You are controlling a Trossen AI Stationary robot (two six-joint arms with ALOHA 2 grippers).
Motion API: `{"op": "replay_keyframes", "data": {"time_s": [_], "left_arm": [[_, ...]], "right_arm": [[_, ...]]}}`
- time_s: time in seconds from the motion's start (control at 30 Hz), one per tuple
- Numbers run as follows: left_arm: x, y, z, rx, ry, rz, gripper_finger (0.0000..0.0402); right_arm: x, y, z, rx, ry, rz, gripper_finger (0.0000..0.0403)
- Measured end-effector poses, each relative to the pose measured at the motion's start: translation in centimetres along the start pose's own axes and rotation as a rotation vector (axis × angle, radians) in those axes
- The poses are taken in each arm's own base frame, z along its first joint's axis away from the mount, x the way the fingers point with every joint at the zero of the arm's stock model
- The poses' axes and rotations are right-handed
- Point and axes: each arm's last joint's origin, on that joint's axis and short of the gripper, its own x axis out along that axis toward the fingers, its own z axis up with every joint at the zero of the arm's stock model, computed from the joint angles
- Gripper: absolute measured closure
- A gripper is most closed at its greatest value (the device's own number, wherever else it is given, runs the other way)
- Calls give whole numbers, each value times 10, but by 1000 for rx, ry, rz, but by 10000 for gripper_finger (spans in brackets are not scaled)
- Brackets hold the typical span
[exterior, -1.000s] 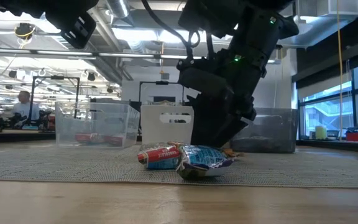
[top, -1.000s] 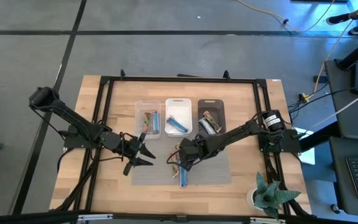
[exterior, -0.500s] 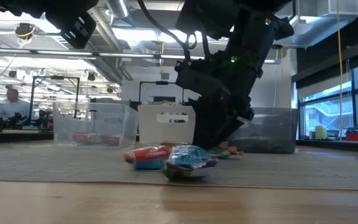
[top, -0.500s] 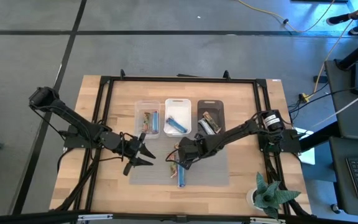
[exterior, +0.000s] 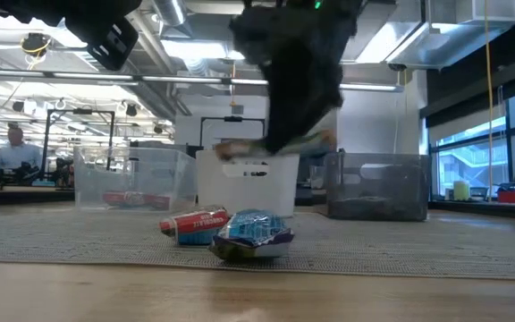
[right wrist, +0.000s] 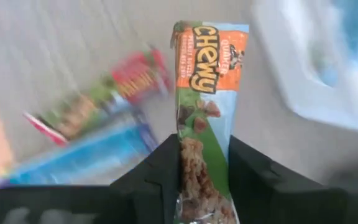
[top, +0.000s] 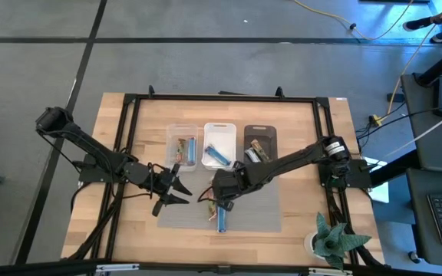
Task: Pick and place Granola Bars by type
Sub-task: Put the yellow granola bar into the black bin
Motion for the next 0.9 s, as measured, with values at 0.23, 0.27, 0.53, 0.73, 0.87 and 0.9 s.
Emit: {"op": "replay_keyframes", "data": {"time_s": [0.23, 0.27, 0.53, 0.73, 0.87, 0.9], "left_arm": [[0, 0, 0, -4, 0, -1, 270], [0, 0, 0, -4, 0, -1, 270], [0, 1, -1, -3, 0, 23, 270], [0, 1, -1, -2, 2, 26, 270], [0, 1, -1, -2, 2, 27, 270], [0, 1, -1, -2, 2, 27, 270]], "right_arm": [[-49, -23, -3, -74, 165, -391, 283], [-55, -27, -5, -70, 180, -457, 283], [-51, -45, -13, -14, 81, -671, 283], [-22, -74, -36, 92, 191, -816, 283], [0, -87, -51, 169, 243, -818, 283], [5, -90, -53, 183, 257, -809, 283]]}}
